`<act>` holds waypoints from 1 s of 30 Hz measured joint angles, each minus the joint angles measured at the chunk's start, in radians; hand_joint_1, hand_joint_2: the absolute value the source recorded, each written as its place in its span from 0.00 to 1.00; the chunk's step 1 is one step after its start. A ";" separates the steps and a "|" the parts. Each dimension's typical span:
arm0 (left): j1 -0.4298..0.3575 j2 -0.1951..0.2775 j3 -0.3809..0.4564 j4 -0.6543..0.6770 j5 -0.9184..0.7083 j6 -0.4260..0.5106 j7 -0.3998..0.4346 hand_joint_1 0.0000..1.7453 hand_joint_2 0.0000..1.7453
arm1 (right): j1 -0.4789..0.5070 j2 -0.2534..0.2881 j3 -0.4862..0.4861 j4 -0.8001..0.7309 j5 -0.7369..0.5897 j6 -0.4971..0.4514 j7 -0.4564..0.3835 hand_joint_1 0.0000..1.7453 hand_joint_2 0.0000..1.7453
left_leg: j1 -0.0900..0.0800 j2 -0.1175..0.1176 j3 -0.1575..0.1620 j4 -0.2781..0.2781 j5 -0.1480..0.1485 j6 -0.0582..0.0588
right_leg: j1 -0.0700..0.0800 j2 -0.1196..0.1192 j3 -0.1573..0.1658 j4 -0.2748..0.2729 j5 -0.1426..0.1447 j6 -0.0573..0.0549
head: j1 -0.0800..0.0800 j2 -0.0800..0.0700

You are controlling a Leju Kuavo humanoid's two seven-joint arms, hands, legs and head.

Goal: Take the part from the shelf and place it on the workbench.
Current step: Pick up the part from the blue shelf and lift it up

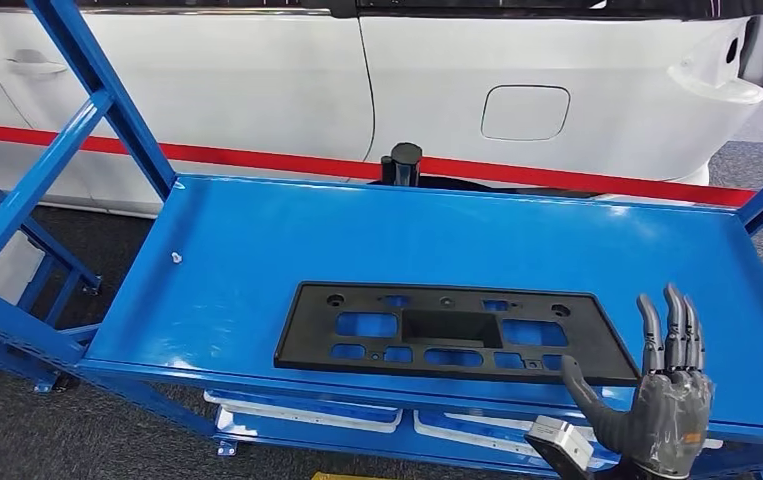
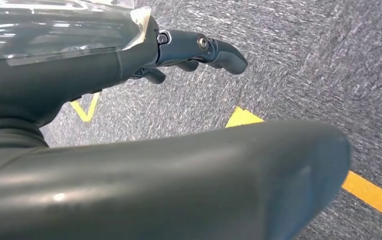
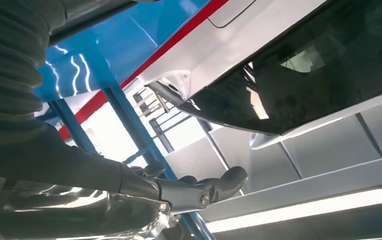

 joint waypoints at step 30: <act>0.002 0.000 -0.016 0.000 -0.023 -0.012 -0.007 0.00 0.00 | -0.081 -0.041 0.004 0.157 0.140 0.112 0.089 0.00 1.00 | -0.002 0.000 -0.004 0.002 0.002 0.007 | -0.003 0.000 0.000 -0.008 0.008 0.012 | 0.000 0.000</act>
